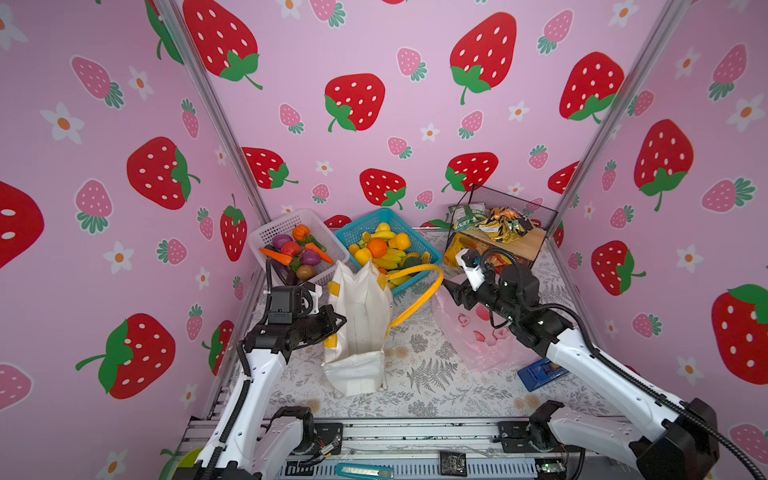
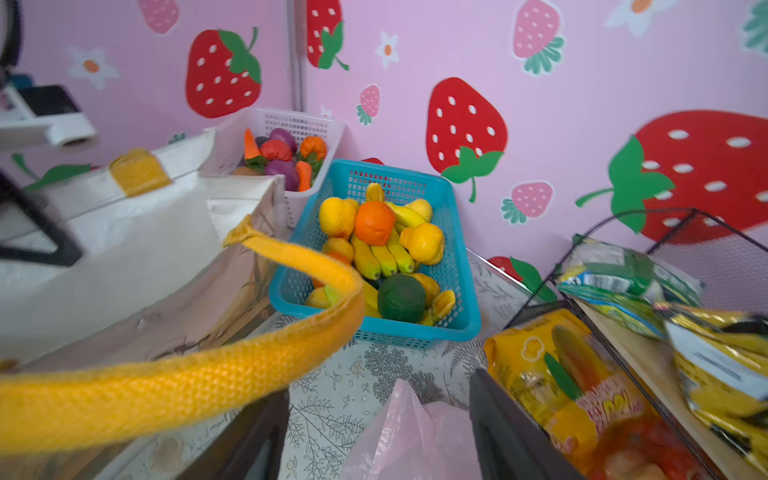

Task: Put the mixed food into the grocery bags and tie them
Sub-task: 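Reach the right gripper to the wire shelf and grasp a yellow-black chip bag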

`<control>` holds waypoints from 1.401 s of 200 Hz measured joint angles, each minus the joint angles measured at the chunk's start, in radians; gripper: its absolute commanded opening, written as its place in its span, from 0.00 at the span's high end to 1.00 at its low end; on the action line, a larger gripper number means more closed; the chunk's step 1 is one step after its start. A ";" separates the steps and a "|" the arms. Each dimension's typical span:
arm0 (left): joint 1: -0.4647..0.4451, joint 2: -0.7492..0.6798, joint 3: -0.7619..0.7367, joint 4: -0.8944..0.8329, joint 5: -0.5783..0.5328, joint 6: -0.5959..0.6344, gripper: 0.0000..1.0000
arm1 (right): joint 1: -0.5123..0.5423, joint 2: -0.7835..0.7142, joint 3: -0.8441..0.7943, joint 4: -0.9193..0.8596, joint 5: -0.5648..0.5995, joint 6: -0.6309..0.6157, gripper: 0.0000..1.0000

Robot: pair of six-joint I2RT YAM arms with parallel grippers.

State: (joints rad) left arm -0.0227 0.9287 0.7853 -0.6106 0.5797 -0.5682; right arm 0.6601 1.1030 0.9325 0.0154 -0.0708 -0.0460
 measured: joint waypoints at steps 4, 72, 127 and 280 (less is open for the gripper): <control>-0.003 -0.004 -0.003 0.008 0.000 -0.011 1.00 | -0.009 0.000 0.023 -0.034 0.021 0.001 0.16; -0.039 -0.070 -0.124 0.174 -0.031 -0.187 1.00 | -0.114 0.096 0.337 -0.321 0.384 0.003 0.07; -0.074 -0.067 -0.137 0.219 -0.055 -0.197 1.00 | -0.368 0.434 0.608 -0.359 0.393 -0.034 0.04; -0.087 -0.044 -0.154 0.270 -0.082 -0.197 1.00 | -0.490 0.787 0.829 -0.420 0.321 -0.108 0.97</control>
State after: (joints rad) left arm -0.1097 0.8845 0.6315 -0.3405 0.4976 -0.7650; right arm 0.1699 1.8904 1.7615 -0.4042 0.2501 -0.1539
